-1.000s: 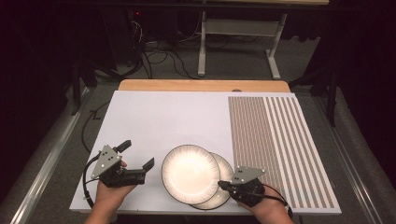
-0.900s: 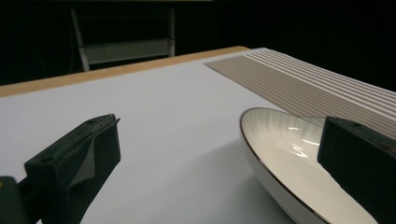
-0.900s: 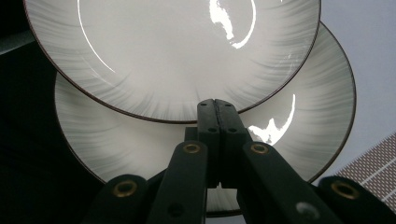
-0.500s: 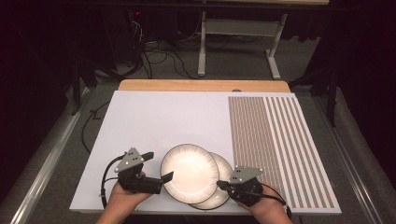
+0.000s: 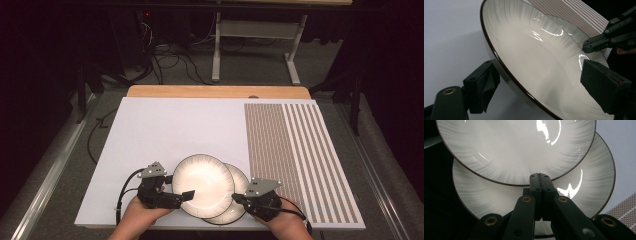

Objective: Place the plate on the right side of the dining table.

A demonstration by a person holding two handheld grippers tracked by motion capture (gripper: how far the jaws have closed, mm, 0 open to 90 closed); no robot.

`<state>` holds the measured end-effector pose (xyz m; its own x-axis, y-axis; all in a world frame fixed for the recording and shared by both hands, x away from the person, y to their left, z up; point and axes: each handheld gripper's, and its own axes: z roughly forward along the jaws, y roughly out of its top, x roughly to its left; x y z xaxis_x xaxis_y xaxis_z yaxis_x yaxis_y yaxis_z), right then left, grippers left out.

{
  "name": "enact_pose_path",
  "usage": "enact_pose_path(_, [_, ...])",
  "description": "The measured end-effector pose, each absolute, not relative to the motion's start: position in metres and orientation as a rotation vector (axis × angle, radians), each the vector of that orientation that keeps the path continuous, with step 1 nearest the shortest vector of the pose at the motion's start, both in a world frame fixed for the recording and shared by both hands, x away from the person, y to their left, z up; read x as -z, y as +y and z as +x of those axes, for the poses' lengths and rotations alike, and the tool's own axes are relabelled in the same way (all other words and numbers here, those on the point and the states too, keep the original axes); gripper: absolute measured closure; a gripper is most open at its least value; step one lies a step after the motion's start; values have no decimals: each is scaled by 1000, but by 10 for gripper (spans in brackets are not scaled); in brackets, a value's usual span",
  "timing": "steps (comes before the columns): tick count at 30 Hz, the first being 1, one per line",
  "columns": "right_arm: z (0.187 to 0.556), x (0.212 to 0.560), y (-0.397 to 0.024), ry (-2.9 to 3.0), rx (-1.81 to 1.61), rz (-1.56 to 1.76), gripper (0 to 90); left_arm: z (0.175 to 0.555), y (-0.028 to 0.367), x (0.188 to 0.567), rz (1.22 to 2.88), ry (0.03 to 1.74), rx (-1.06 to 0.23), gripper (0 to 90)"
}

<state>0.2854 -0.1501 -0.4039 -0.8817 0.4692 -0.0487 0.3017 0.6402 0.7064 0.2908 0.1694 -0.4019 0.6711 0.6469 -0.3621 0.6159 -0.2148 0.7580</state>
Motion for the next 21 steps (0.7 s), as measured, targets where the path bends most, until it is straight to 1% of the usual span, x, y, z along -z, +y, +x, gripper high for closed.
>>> enact_pose_path(4, [285,404,-150,2630,-1075,632,900,292,167,402,1914,1028,-7,241])
enact_pose_path(6, [285,404,-150,2632,-1072,631,900,293,167,401,1915,1046,6,269])
enact_pose_path(8, [285,404,-149,2629,-1070,632,900,295,168,399,1912,1067,33,274])
enact_pose_path(10, [285,404,-149,2632,-1071,626,900,296,169,399,1904,1090,49,308])
enact_pose_path(13, [285,404,-149,2630,-1073,626,900,297,169,399,1907,1100,56,354])
enact_pose_path(15, [285,404,-149,2628,-1073,628,900,298,172,399,1899,1121,66,402])
enact_pose_path(21, [284,404,-149,2631,-1071,626,900,300,173,400,1891,1139,79,466])
